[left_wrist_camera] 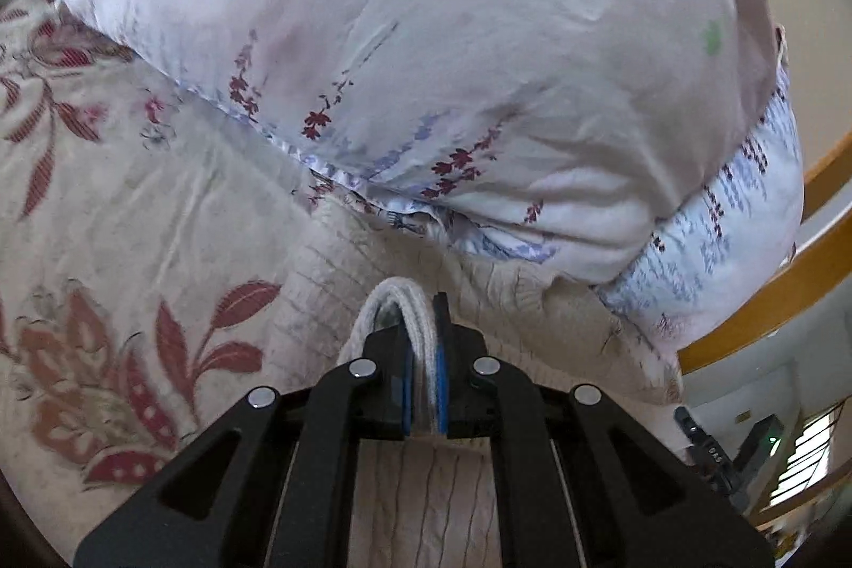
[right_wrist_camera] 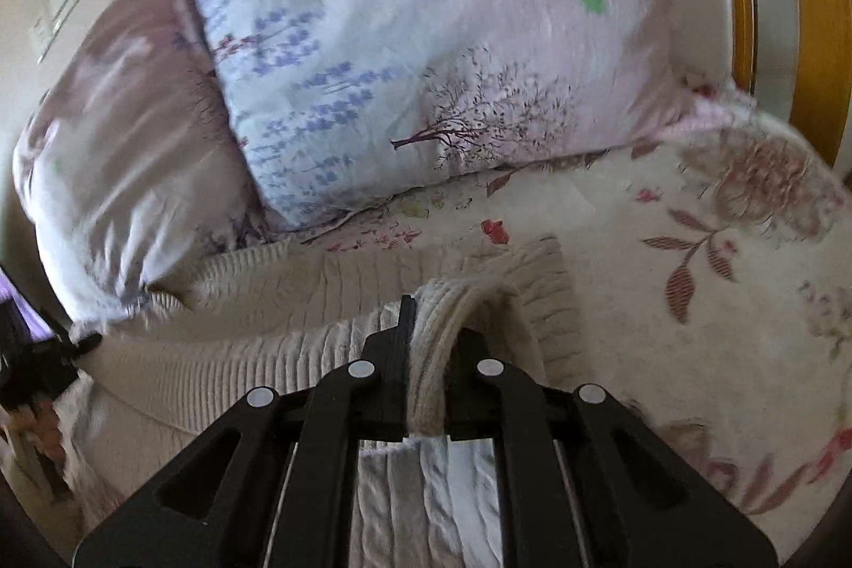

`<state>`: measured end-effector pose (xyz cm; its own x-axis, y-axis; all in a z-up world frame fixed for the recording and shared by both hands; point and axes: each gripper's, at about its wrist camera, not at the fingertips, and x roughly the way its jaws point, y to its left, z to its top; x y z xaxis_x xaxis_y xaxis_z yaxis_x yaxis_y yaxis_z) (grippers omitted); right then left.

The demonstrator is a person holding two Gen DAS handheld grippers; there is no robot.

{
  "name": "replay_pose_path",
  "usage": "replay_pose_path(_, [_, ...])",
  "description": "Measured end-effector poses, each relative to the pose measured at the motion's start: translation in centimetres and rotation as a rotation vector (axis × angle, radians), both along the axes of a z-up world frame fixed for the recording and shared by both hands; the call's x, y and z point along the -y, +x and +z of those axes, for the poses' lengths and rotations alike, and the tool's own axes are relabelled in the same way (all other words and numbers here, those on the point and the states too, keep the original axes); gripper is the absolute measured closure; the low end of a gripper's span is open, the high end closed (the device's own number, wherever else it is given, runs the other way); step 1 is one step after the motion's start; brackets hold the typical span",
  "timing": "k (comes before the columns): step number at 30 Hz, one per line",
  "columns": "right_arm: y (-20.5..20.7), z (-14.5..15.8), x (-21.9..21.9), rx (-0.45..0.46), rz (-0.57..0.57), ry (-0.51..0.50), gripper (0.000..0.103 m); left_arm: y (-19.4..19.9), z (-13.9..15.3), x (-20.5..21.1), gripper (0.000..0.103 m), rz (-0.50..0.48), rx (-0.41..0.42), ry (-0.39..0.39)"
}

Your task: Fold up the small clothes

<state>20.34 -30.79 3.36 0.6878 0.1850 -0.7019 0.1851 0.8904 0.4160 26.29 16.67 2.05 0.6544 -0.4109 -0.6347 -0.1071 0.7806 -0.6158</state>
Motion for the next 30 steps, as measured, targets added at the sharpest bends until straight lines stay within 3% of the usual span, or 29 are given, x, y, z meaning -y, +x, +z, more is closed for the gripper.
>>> replay_pose_path(2, [1.3,-0.6,1.0,-0.037,-0.043,0.097,0.090,0.5,-0.1,0.3,0.095,-0.001,0.000,-0.009])
replay_pose_path(4, [2.3,-1.2,1.8,-0.063,-0.074,0.197,0.068,0.9,-0.2,0.5,0.092,0.013,-0.008,-0.025])
replay_pose_path(6, [2.5,-1.2,2.1,-0.057,-0.101,0.241,0.051,0.9,0.1,0.3,0.076,0.030,0.004,-0.049])
replay_pose_path(7, [2.6,-0.8,2.1,-0.044,-0.104,0.235,0.042,0.7,0.6,0.2,0.060,0.046,0.028,-0.047])
replay_pose_path(8, [2.5,-0.5,2.1,-0.027,-0.101,0.228,0.040,0.4,1.1,0.0,0.049,0.067,0.052,-0.034])
replay_pose_path(14, [-0.7,2.1,3.0,0.042,-0.096,0.163,0.040,-2.4,3.7,-1.5,0.048,0.073,0.145,-0.005])
replay_pose_path(18, [-3.2,2.8,4.2,0.038,-0.097,0.099,0.043,-4.7,4.5,-1.5,0.048,0.019,0.157,0.071])
replay_pose_path(22, [-4.9,2.0,4.4,0.006,-0.047,0.057,0.058,-6.8,3.9,-1.0,0.050,-0.038,0.110,0.168])
replay_pose_path(30, [-6.8,-0.9,2.9,-0.092,0.030,-0.023,0.066,-8.7,1.2,0.6,0.065,-0.127,0.038,0.254])
